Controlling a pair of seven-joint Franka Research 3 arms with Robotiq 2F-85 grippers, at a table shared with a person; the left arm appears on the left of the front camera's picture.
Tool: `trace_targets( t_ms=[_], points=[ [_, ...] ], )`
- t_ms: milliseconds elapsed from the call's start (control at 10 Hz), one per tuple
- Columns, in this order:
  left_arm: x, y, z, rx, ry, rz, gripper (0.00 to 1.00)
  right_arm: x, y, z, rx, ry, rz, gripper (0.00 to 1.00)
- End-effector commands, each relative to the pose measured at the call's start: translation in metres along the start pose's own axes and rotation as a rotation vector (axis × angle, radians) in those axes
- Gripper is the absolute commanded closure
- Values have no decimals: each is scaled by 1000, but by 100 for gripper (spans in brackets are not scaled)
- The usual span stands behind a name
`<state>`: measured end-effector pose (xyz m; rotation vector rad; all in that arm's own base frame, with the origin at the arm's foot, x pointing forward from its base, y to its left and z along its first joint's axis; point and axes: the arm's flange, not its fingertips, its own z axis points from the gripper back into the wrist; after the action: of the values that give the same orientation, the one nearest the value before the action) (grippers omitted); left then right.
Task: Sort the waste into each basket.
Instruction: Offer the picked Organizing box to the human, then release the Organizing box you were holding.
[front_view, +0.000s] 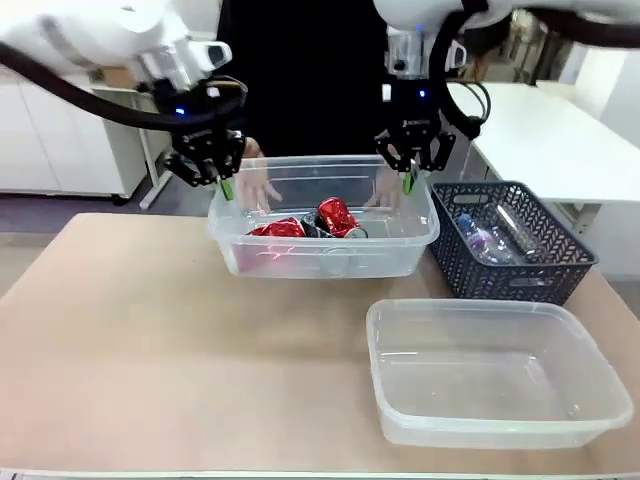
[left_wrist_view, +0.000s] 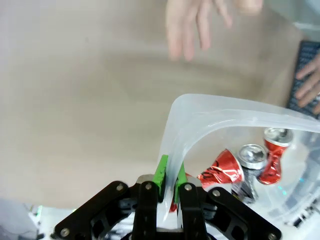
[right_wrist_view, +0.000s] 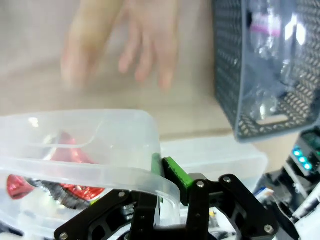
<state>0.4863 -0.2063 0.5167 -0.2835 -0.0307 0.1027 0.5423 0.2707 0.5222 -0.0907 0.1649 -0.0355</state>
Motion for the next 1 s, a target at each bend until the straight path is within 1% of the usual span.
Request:
trace_targets(
  t_ms=[0, 100, 200, 300, 900],
  points=[
    [23, -16, -5, -24, -1, 30, 93, 26, 19, 5, 8, 61, 18, 94],
    [30, -14, -11, -39, -1, 51, 93, 32, 20, -3, 12, 76, 11, 94],
    [32, -11, -15, -54, 20, 67, 93, 35, 20, -13, 17, 91, 9, 94],
    [29, 1, -15, -1, 20, 10, 93, 34, 2, -10, 3, 42, -8, 94],
    [29, 1, -15, -1, 20, 10, 93, 34, 2, -10, 3, 42, -8, 94]
  ],
)
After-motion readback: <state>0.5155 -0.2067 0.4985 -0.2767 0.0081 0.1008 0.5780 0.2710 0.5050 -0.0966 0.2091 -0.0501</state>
